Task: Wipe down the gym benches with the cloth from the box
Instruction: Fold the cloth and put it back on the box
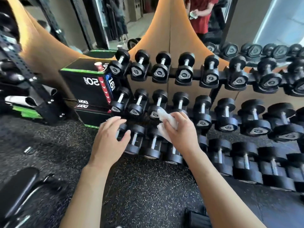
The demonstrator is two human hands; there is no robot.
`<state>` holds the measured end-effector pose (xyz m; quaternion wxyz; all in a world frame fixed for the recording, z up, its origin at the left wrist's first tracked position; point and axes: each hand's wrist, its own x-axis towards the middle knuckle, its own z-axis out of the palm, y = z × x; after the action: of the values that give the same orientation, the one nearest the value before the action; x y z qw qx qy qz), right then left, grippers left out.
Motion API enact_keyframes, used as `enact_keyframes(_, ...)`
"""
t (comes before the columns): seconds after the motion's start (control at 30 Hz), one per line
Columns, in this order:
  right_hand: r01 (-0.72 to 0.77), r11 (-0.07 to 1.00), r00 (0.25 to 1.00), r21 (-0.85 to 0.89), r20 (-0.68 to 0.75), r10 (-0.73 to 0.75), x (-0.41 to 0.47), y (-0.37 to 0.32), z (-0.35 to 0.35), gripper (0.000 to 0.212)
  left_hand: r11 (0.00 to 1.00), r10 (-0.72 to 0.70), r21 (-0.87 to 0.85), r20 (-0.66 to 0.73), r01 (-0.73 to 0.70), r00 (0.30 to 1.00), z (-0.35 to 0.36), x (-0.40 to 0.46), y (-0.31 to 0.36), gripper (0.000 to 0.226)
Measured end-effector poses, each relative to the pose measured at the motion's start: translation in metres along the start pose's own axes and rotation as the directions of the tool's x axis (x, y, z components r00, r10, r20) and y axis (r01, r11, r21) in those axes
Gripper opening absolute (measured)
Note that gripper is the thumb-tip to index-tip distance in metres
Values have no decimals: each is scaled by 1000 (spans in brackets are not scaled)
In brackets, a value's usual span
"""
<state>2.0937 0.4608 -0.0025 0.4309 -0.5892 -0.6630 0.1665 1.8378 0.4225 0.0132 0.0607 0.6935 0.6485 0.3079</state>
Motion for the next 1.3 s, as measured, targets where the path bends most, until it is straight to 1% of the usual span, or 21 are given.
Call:
enact_keyframes(0.13, 26, 1000, 999, 2, 47, -26, 23, -22, 47, 19, 999, -49, 14, -29, 50, 998, -15, 17, -46, 40)
enact_keyframes(0.43, 46, 999, 994, -26, 98, -43, 86, -100, 190, 21, 995, -95, 17, -48, 96, 994, -66, 81, -197, 41)
enact_keyframes(0.6, 58, 998, 991, -27, 118, -55, 121, -150, 270, 17, 993, -117, 19, -43, 118, 992, -103, 118, -278, 41)
enact_keyframes(0.77, 75, 997, 980, -12, 188, -71, 154, -187, 332, 21, 986, -165, 1, -63, 166, 984, -125, 148, -341, 41)
enact_keyframes(0.9, 98, 995, 969, -8, 228, -93, 188, -201, 379, 17, 979, -205, -24, -77, 204, 976, -127, 174, -385, 40)
enact_keyframes(1.07, 122, 992, 956, 15, 268, -122, 247, -206, 442, 13, 968, -249, -3, -99, 250, 963, -121, 223, -432, 42)
enact_keyframes(1.2, 133, 989, 937, 59, 317, -145, 308, -211, 496, 18, 961, -271, 23, -114, 275, 956, -112, 281, -466, 42)
enact_keyframes(1.3, 115, 987, 916, 110, 372, -148, 357, -213, 529, 21, 949, -304, 51, -107, 311, 946, -107, 330, -485, 42)
